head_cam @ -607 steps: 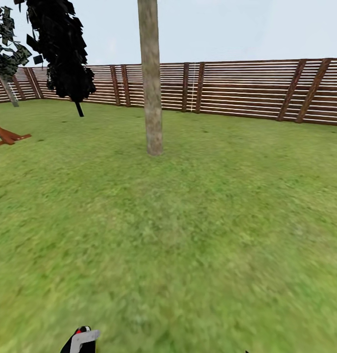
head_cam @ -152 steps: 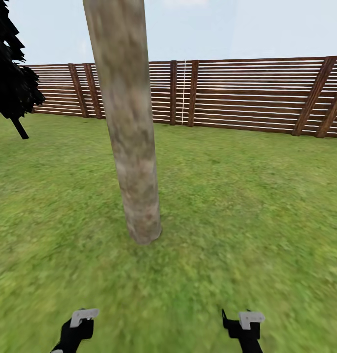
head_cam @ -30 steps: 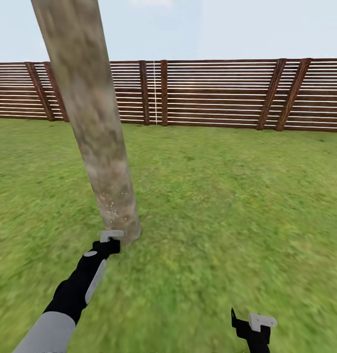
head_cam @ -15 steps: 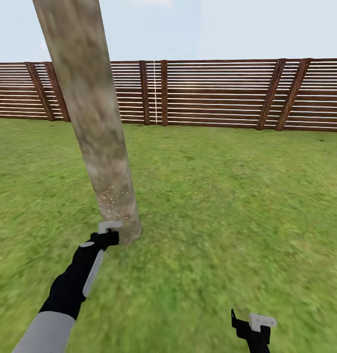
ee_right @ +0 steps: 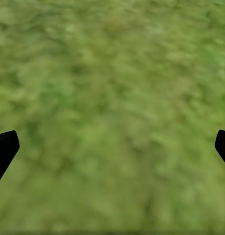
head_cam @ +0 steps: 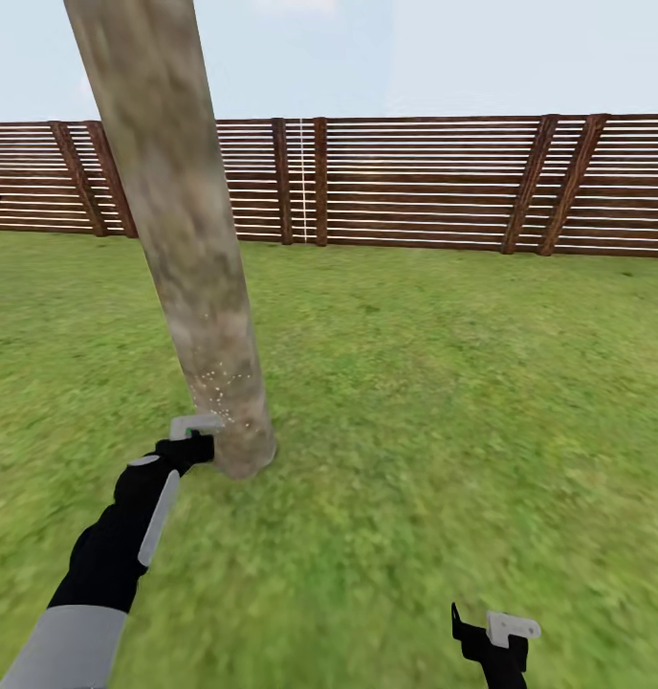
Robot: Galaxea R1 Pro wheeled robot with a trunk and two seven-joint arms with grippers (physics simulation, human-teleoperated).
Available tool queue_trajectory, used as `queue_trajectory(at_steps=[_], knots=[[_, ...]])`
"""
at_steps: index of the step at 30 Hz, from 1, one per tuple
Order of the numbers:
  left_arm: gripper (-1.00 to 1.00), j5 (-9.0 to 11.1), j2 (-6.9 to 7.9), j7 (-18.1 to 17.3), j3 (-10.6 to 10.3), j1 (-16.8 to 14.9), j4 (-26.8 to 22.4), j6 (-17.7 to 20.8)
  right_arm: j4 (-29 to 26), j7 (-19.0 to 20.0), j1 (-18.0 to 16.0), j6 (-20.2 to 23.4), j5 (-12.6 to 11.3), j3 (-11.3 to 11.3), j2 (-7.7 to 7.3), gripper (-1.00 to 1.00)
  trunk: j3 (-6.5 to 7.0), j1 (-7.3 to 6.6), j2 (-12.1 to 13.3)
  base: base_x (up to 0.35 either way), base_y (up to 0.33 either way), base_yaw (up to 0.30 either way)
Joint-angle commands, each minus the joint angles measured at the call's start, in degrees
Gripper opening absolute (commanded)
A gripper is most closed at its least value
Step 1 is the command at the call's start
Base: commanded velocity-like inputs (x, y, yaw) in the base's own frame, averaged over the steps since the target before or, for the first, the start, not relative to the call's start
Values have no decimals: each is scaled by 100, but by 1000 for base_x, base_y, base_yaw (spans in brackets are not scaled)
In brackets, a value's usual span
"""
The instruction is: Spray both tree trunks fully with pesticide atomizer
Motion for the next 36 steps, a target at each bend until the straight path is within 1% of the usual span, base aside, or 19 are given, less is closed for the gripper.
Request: queue_trajectory(at_steps=[1,2,4,7,10,12,14,16,18,20,22,24,26,29,30,31,32,35,36], knots=[[-100,9,55,-4,61,-1,0,2,0,0,0,-1,0,0,0,100,0,0,0,0,0,0],[-100,20,159,-3,79,-1,3,2,0,0,3,0,0,0,0,100,0,0,0,0,0,0],[-100,39,254,-5,66,2,0,3,0,0,3,-3,0,0,0,100,0,0,0,0,0,0],[-100,46,184,-1,-7,0,-218,205,0,0,0,-2,0,0,0,100,0,0,0,36,0,0],[-100,44,79,9,-194,1,-545,342,0,0,3,-3,0,0,0,100,0,0,0,204,0,0],[-100,34,92,11,-219,10,-636,408,0,0,1,-4,0,0,0,100,0,0,0,41,0,0],[-100,24,135,12,-158,7,-649,420,0,0,5,0,0,0,0,100,0,0,0,9,0,0],[-100,27,172,5,144,0,-656,437,0,0,4,0,0,0,0,100,0,0,0,2,0,0],[-100,37,186,-3,257,1,-660,441,0,0,1,1,0,0,0,100,0,0,0,0,0,0],[-100,35,133,-3,172,13,-689,442,0,0,0,-2,0,0,0,100,0,0,0,0,0,0],[-100,38,89,14,-240,7,-782,452,0,0,0,-2,0,0,0,100,0,0,0,-126,0,0],[-100,40,21,23,-380,0,-880,546,0,0,0,1,0,0,0,100,0,0,0,-210,0,0],[-100,33,-47,27,-421,-13,-984,610,0,0,0,0,0,0,0,100,0,0,0,-38,0,0],[-100,27,5,25,-373,-114,-1002,630,0,0,0,3,0,0,0,100,0,0,0,-4,0,0],[-100,25,29,22,-278,-164,-1000,704,0,0,4,4,0,0,0,100,0,0,0,0,0,0],[-100,34,42,12,-44,-193,-1003,922,0,0,1,4,0,0,0,100,0,0,0,0,0,0],[-100,38,46,7,72,-204,-1004,1055,0,0,0,4,0,0,0,100,0,0,0,0,0,0],[-100,42,-25,4,93,-214,-1028,1147,0,0,1,4,0,0,0,100,0,0,0,0,0,0],[-100,43,-85,5,-20,-249,-1041,1165,0,0,0,4,0,1,0,100,0,0,0,0,0,0]])
